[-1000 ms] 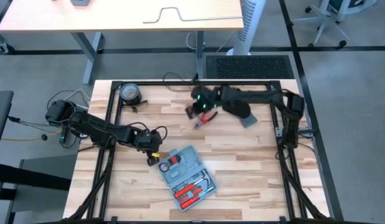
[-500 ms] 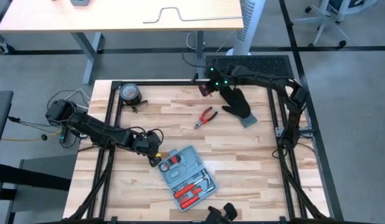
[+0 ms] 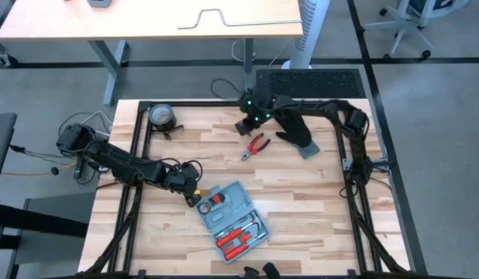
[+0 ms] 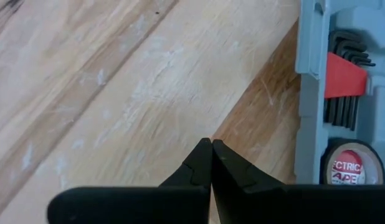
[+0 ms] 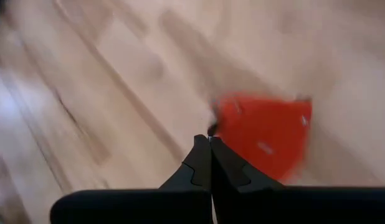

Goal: Prefit tool cases
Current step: Remove the orange measuring tape from the gray toolbox, then remove the black Allen wrench set from the gray toolbox

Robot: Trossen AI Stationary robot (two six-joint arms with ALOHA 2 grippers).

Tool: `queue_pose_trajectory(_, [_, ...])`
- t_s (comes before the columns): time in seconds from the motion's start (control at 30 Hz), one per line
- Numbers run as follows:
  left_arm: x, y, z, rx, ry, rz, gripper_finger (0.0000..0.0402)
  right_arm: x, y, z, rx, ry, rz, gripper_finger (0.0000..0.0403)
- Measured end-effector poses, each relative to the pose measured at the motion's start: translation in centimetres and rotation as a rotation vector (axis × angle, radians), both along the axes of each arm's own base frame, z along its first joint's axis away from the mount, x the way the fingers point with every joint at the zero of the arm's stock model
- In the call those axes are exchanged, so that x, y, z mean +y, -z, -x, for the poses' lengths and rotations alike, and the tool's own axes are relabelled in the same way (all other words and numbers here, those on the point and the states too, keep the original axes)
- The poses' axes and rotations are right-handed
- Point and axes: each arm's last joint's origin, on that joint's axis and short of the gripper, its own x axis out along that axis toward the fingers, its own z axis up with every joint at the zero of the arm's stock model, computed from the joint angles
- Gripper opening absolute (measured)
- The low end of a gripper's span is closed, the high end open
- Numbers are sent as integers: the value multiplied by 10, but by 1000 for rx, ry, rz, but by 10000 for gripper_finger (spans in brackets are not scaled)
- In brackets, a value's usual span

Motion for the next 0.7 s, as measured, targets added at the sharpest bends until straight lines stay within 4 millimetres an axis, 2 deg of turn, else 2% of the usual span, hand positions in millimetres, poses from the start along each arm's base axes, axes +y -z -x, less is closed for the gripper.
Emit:
queue_pose_trajectory(0.1, [0,0,0,-1,-1,-4,0,0,8,-4,0,3,-6,3])
queue_pose_trajectory(0.2, [0,0,0,-1,4,-10,0,1,9,-6,-10,-6,-11,23])
queue_pose_trajectory(0.37, [0,0,0,-2,2,-9,0,3,2,-15,-126,-24,-20,93])
queue_pose_trajectory(0.57, [-1,0,0,0,5,-6,0,0,-4,-16,-189,5,-72,192])
queue_pose_trajectory(0.63, [-1,0,0,2,13,-5,0,-1,-4,-16,-194,12,-98,213])
queue_pose_trajectory(0.7, [-1,0,0,2,9,-1,0,2,-13,-17,-229,-4,-87,224])
